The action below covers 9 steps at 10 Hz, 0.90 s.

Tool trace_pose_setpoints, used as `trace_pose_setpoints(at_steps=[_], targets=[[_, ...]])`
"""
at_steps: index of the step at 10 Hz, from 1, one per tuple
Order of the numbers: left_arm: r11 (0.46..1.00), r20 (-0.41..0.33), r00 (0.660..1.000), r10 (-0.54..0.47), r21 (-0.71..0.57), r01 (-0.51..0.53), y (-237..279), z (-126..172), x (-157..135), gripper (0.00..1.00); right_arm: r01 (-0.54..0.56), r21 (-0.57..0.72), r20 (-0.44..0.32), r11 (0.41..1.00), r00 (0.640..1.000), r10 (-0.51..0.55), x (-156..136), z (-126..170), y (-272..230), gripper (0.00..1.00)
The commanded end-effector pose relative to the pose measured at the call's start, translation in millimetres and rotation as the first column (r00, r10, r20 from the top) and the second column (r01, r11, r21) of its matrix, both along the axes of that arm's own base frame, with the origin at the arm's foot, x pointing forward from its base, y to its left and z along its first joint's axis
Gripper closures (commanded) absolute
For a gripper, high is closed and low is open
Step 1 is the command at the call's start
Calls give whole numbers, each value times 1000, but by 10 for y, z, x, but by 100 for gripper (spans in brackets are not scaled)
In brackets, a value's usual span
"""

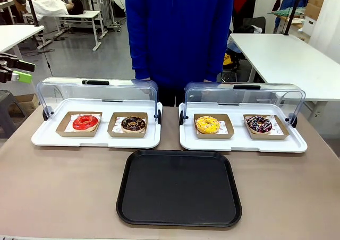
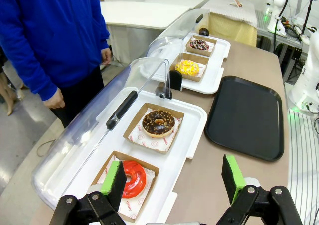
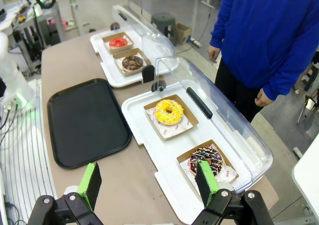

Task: Move the first donut from the left to the tray.
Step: Pick up the Paper togo box containing the Donut indicated by the person and place it on the Handle tray.

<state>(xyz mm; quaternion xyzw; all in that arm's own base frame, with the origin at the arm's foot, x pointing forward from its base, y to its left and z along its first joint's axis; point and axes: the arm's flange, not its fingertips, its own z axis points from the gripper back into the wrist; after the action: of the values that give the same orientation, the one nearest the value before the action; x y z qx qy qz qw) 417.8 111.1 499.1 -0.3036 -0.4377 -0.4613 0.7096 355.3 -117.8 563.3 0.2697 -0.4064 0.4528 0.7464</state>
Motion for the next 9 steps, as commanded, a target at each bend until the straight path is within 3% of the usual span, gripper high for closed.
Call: trace_pose_setpoints(at_steps=[1,9], targets=[[1000,4,1000,-7,-6,7,0,2,4,0,-13,11,28,1000,1000,13,27,7,2,0],[1000,4,1000,-7,-6,7,0,2,4,0,-13,11,28,1000,1000,13,27,7,2,0]])
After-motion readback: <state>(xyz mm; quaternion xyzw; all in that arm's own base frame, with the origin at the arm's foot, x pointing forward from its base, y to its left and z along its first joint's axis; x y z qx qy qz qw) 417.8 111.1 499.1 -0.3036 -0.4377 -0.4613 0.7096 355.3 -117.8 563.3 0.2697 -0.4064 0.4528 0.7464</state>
